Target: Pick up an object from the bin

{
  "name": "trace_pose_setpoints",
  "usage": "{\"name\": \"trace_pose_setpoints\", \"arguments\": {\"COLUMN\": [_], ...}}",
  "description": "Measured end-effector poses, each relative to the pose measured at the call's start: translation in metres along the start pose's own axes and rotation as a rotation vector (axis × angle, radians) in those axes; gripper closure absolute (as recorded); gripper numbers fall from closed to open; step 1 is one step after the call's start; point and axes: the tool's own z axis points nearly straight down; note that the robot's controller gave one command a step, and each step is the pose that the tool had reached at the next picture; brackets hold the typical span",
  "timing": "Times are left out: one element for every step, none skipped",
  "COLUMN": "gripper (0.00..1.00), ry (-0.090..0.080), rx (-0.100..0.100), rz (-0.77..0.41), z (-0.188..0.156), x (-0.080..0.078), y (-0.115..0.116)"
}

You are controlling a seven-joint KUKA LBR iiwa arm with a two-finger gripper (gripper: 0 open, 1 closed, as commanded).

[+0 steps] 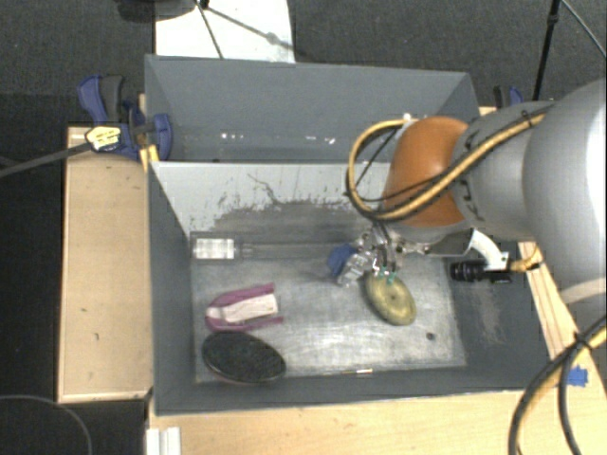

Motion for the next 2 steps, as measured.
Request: {"name": "trace_pose_setpoints", "arguments": {"gripper": [1.0,1.0], "ry": [-0.003,-0.004], "rx": [-0.003,-0.003], "rz": [-0.021,-0.062], "z": [-0.08,-0.169], "x": [0.0,-0.003], "y": [0.014,0.021]}}
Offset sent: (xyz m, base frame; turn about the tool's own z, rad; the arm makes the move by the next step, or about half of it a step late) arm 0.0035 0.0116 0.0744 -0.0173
